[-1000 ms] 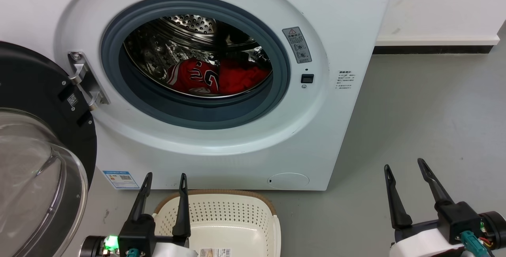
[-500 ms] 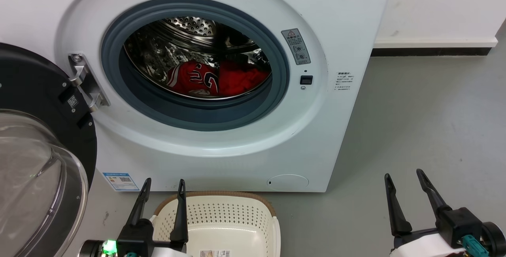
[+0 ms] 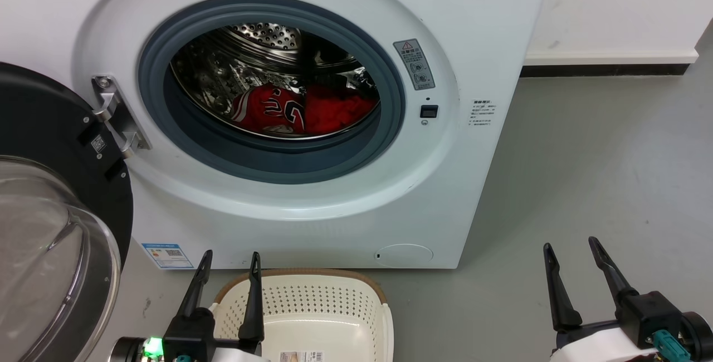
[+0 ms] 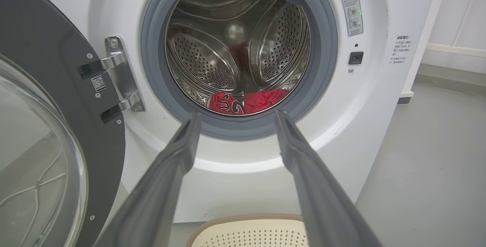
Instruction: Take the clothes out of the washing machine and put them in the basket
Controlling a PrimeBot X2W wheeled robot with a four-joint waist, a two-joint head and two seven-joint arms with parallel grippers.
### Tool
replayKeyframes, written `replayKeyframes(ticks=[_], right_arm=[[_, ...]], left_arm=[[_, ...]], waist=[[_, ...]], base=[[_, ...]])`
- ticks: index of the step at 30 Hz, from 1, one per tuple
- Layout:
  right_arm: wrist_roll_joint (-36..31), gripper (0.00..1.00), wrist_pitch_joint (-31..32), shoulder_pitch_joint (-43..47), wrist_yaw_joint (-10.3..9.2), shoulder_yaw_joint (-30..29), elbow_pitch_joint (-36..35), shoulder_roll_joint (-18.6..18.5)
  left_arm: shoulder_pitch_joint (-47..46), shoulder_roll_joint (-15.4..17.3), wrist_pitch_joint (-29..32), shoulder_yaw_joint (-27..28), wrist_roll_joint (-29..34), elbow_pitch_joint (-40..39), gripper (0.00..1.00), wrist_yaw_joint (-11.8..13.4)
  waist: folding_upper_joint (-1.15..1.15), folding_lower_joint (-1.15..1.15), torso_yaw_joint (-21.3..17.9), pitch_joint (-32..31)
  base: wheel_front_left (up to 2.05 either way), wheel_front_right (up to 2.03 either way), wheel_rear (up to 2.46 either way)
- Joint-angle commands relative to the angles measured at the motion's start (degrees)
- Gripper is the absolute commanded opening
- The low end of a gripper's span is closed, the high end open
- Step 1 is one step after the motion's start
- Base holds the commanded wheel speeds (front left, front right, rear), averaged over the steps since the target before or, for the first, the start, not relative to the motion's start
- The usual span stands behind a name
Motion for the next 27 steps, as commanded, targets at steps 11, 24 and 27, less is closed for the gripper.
replayKeyframes(ticks=[11, 24, 27], right_arm=[[0.37, 1.00, -0.14, -3.58, -0.03, -1.16, -1.22, -0.17], [6.03, 1.00, -0.14, -10.16, -0.03, -2.28, -2.19, -0.10], [7.21, 1.00, -0.13, -11.63, -0.03, -1.79, -2.66, -0.09]], left_arm=[[-4.78, 2.55, -0.24, 1.17, 0.60, 2.95, 1.00, -2.51], [-37.94, 16.54, 0.28, 6.09, 1.11, 22.20, 1.00, -7.61], [-47.80, 18.50, 3.62, 5.48, 1.06, 28.32, 1.00, -8.30]], waist=[[0.00, 0.00, -4.47, 6.98], [0.00, 0.00, -12.53, 26.77], [0.00, 0.00, -13.49, 30.40]], base=[[0.00, 0.00, 0.00], [0.00, 0.00, 0.00], [0.00, 0.00, 0.00]])
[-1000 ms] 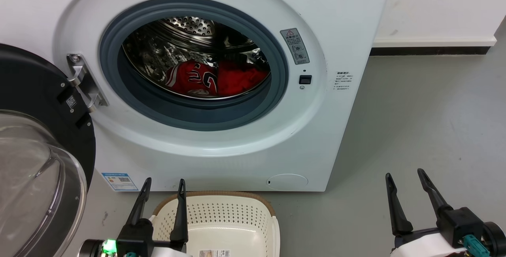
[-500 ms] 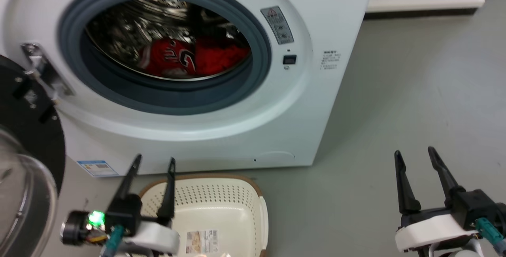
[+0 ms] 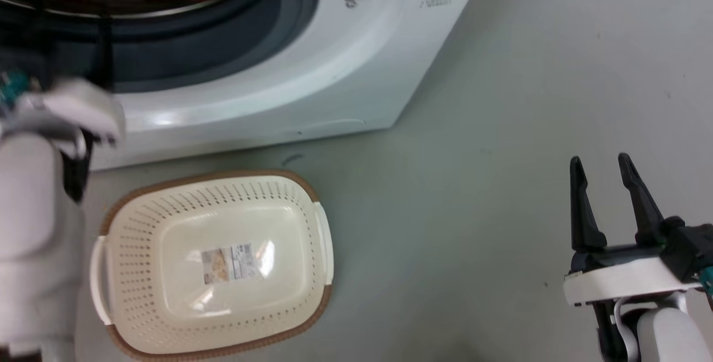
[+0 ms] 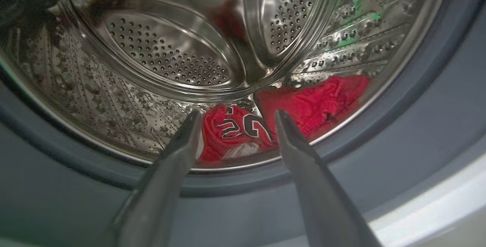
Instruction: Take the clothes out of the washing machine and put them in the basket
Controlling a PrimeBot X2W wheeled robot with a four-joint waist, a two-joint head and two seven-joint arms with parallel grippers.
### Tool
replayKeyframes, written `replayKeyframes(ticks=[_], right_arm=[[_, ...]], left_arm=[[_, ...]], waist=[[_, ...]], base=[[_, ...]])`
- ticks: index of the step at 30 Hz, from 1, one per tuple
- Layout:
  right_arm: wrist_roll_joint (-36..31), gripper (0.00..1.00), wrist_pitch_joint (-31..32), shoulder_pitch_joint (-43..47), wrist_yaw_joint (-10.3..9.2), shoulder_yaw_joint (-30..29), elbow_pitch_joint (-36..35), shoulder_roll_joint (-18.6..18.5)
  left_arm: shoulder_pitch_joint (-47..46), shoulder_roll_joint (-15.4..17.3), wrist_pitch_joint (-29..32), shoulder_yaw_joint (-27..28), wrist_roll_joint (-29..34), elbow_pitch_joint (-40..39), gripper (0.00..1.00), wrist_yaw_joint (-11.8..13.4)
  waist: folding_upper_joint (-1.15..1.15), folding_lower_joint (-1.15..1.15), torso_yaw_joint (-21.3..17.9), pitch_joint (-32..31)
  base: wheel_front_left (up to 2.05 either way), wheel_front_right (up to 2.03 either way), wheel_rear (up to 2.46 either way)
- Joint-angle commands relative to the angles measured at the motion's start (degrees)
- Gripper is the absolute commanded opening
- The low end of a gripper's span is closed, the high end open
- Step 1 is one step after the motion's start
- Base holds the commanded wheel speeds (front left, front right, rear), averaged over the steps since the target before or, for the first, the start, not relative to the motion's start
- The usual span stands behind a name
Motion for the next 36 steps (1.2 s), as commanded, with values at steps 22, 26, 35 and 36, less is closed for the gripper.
replayKeyframes(ticks=[22, 26, 35, 36], right_arm=[[8.72, 1.00, -0.12, -5.06, -0.04, 7.62, -3.07, 0.05], [9.80, 1.00, -0.12, -4.53, -0.04, 9.12, -3.35, 0.04], [11.35, 1.00, -0.12, -3.54, -0.04, 10.24, -4.72, 0.05], [11.36, 1.00, -0.13, -3.55, -0.04, 10.14, -4.90, 0.05]], left_arm=[[-49.71, 14.47, 38.44, -20.20, -0.84, 23.42, 1.00, -1.85], [-53.29, 18.06, 45.74, -24.86, -4.43, 22.62, 1.00, -1.85], [-54.18, 24.56, 54.44, -30.83, -10.58, 16.71, 1.00, -1.86], [-53.80, 25.10, 55.17, -30.93, -11.22, 16.02, 1.00, -1.86]], waist=[[0.00, -0.01, -11.97, 21.57], [0.00, -0.01, -13.58, 23.01], [0.00, -0.01, -15.54, 25.51], [0.00, -0.01, -15.49, 25.72]], base=[[0.00, 0.00, 0.00], [0.00, 0.00, 0.00], [0.00, 0.00, 0.00], [0.00, 0.00, 0.00]])
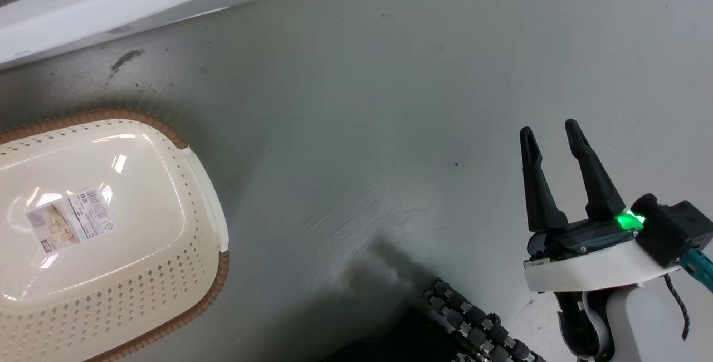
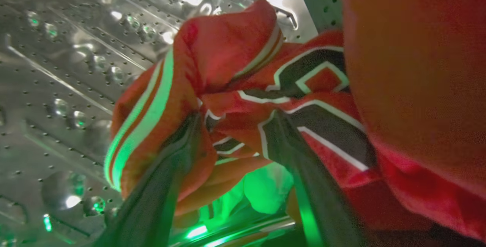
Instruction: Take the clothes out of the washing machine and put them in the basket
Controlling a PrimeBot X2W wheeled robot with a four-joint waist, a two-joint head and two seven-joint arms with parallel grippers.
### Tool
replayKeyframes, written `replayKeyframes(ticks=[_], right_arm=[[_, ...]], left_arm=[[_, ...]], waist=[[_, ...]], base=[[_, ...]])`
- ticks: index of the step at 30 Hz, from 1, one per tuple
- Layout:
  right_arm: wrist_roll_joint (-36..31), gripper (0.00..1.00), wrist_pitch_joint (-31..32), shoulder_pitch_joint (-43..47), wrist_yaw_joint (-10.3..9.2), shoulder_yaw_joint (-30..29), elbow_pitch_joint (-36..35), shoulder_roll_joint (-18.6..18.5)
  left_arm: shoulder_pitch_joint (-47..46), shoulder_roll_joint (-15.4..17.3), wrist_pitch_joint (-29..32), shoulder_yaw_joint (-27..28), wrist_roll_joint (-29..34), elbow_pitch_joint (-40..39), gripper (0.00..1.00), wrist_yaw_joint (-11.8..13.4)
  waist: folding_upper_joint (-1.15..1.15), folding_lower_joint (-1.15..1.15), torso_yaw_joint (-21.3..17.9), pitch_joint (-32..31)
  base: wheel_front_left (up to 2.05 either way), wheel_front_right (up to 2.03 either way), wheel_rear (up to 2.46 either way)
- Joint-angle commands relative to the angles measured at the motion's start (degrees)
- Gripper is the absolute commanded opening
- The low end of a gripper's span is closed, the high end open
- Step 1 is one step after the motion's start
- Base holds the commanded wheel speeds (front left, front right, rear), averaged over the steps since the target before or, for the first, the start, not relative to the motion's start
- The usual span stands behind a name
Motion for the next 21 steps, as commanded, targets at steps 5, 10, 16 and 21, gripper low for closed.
replayKeyframes(ticks=[5, 10, 16, 21], right_arm=[[0.53, 1.00, -0.13, 0.30, -0.04, -0.39, -0.99, 0.07], [0.62, 1.00, -0.13, -0.50, -0.04, -0.17, -1.07, 0.07], [0.06, 1.00, -0.14, -2.06, -0.04, -0.50, -0.47, 0.06], [-1.28, 1.00, -0.14, -2.57, -0.04, -2.46, 0.11, 0.06]], left_arm=[[2.58, 1.46, 2.85, 0.42, -1.88, -3.06, 0.65, 0.48], [4.39, 2.22, 2.88, 1.00, -3.00, -7.64, 0.00, 2.04], [6.26, 2.64, -0.60, 1.50, -3.35, -12.24, 0.00, 4.06], [8.73, 0.87, -8.98, 2.45, -4.16, -13.62, 0.00, 6.48]], waist=[[0.00, -0.01, 0.23, 0.88], [0.00, -0.01, 0.34, 1.16], [0.00, -0.01, 0.67, 0.11], [0.00, -0.01, 2.37, -2.82]], base=[[0.00, 0.00, 0.00], [0.00, 0.00, 0.00], [0.00, 0.00, 0.00], [0.00, 0.00, 0.00]])
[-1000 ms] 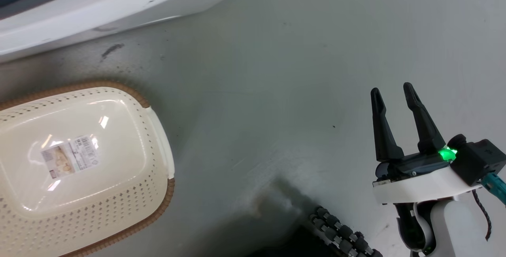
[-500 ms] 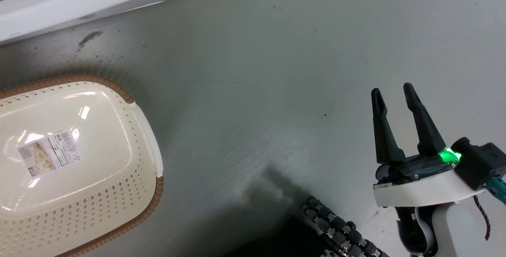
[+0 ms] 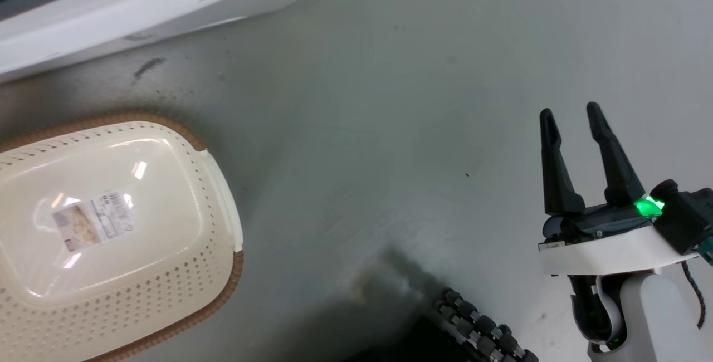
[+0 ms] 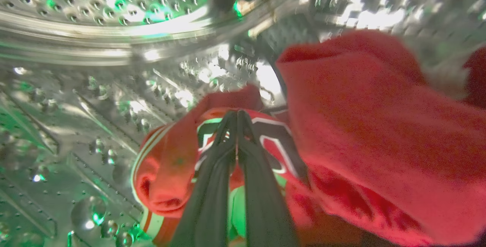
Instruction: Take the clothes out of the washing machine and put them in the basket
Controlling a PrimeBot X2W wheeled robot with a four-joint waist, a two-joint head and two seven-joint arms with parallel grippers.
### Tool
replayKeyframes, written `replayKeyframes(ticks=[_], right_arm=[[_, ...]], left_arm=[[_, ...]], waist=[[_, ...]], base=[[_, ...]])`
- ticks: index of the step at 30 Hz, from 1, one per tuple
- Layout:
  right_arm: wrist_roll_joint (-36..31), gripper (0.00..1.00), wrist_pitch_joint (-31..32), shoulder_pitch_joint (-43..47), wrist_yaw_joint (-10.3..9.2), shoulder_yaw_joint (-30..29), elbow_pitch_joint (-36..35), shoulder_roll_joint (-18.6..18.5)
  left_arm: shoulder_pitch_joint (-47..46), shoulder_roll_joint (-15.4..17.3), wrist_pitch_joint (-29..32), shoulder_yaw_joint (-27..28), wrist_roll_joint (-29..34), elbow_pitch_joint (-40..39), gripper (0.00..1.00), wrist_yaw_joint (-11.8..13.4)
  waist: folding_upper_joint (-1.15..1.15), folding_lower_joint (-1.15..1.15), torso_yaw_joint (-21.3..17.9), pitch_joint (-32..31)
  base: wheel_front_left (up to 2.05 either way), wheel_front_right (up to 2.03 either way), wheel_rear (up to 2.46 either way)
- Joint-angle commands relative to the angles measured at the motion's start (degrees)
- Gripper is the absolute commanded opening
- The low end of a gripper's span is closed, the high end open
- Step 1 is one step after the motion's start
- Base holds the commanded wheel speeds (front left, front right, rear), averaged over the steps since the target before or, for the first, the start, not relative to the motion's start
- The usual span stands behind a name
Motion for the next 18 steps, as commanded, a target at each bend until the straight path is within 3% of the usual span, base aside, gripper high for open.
replayKeyframes(ticks=[1, 4, 18], right_arm=[[-0.46, 1.00, -0.12, -0.59, -0.04, -0.54, 0.12, 0.03], [-2.12, 1.00, -0.13, -0.49, -0.04, -2.08, 0.65, 0.01], [-8.51, 1.00, -0.13, 2.23, -0.04, -6.63, 2.33, -0.02]], left_arm=[[1.25, -0.74, -2.04, 0.43, -0.46, 0.05, 0.00, 0.76], [4.19, -3.44, -10.74, 1.49, -2.03, 1.35, 0.00, 2.76], [21.36, -14.69, -41.20, 3.13, -8.51, 10.35, 0.00, 4.45]], waist=[[0.00, 0.00, 1.29, -1.86], [0.00, 0.00, 3.25, -5.57], [0.00, 0.00, 10.76, -20.17]], base=[[0.00, 0.00, 0.00], [0.00, 0.00, 0.00], [0.00, 0.00, 0.00]])
